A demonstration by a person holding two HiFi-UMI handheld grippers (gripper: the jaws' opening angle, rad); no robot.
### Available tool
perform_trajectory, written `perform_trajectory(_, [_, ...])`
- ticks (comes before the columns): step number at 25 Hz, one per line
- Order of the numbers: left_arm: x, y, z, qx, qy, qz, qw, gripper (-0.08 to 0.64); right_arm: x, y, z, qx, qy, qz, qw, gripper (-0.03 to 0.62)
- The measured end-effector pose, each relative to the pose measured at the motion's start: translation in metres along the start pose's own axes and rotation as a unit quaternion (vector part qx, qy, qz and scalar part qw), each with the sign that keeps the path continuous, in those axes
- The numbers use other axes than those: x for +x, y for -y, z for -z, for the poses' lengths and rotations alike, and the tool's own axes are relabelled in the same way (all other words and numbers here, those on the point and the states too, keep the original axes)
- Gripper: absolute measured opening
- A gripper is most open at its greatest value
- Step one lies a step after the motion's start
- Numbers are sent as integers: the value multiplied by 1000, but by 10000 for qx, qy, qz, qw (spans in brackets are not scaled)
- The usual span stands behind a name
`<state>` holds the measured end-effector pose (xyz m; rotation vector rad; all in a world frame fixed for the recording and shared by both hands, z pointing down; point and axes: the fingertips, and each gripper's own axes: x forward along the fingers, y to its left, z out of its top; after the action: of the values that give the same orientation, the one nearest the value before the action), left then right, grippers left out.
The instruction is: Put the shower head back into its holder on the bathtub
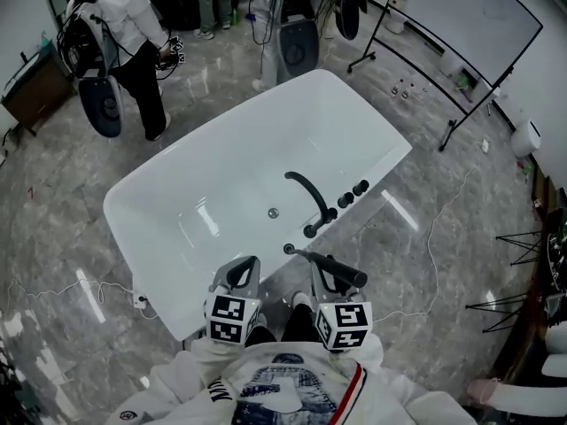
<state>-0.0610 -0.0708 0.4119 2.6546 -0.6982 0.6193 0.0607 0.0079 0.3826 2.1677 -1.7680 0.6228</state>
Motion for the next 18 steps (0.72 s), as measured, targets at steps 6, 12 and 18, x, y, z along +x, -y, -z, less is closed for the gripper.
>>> perform_trajectory(6, [19, 1, -2, -141, -108, -320, 9993, 6, 25, 11, -2, -174, -147, -448, 9987, 137])
perform_trajectory(12, [35, -3, 2, -345, -228, -761, 9962, 6, 49, 22, 3, -512, -329, -981, 9933, 137])
perform_trajectory(18, [44, 3, 5, -421, -263, -1214, 9914, 6, 61, 37, 10, -644, -468, -1429, 9865, 137])
